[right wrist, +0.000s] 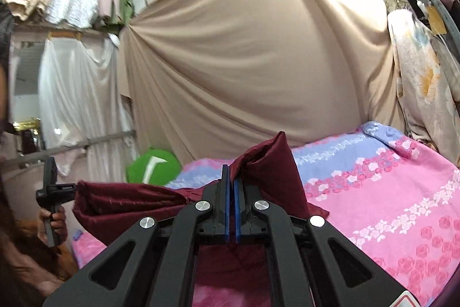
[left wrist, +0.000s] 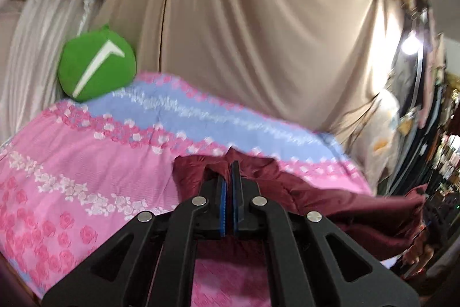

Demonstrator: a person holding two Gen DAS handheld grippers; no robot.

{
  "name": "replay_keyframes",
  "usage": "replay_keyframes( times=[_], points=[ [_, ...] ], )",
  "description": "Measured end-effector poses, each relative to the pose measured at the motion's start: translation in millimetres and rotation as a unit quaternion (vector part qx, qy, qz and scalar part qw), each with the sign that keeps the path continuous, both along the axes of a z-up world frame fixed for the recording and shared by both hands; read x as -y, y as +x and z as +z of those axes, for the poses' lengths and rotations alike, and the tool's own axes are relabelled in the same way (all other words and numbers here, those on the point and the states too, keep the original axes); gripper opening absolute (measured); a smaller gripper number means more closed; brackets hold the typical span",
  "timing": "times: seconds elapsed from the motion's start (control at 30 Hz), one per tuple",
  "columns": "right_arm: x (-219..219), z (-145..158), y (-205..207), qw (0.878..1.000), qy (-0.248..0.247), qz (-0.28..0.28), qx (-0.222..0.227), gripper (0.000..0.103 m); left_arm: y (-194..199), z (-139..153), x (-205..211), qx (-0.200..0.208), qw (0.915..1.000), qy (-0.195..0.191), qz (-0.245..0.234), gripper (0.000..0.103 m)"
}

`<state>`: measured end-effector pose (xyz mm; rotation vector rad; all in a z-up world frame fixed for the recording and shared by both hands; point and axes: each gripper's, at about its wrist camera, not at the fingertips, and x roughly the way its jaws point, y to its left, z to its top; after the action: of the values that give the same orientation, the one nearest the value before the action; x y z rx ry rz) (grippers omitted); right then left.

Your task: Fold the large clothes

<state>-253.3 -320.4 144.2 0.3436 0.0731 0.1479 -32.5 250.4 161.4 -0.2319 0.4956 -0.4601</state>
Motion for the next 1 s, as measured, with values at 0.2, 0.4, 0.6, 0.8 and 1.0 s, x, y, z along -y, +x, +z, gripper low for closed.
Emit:
replay_keyframes(
  times=[0.2,0.4,0.6,0.8,1.0],
  points=[
    [32,-31,124,0.996,-0.005,-0.035,-0.08,0.002,112,-43,56,-0.064,0.9947,0.075,0.027,0.002],
    [52,-65,220,0.987,0.008,-0.061,-0.146,0.002,194,-88,102,-0.096,0.9809,0.155,0.067,0.002],
    [77,-117,292,0.972,0.039,-0.073,-0.219,0.002,250,-142,116,-0.14,0.966,0.196,0.094,0.002],
    [88,-158,332,0.956,0.054,-0.077,-0.278,0.002,278,-182,121,-0.17,0.9593,0.204,0.095,0.002],
    [92,-191,356,0.941,0.061,-0.073,-0.326,0.002,293,-202,128,-0.173,0.9578,0.211,0.09,0.003]
  ],
)
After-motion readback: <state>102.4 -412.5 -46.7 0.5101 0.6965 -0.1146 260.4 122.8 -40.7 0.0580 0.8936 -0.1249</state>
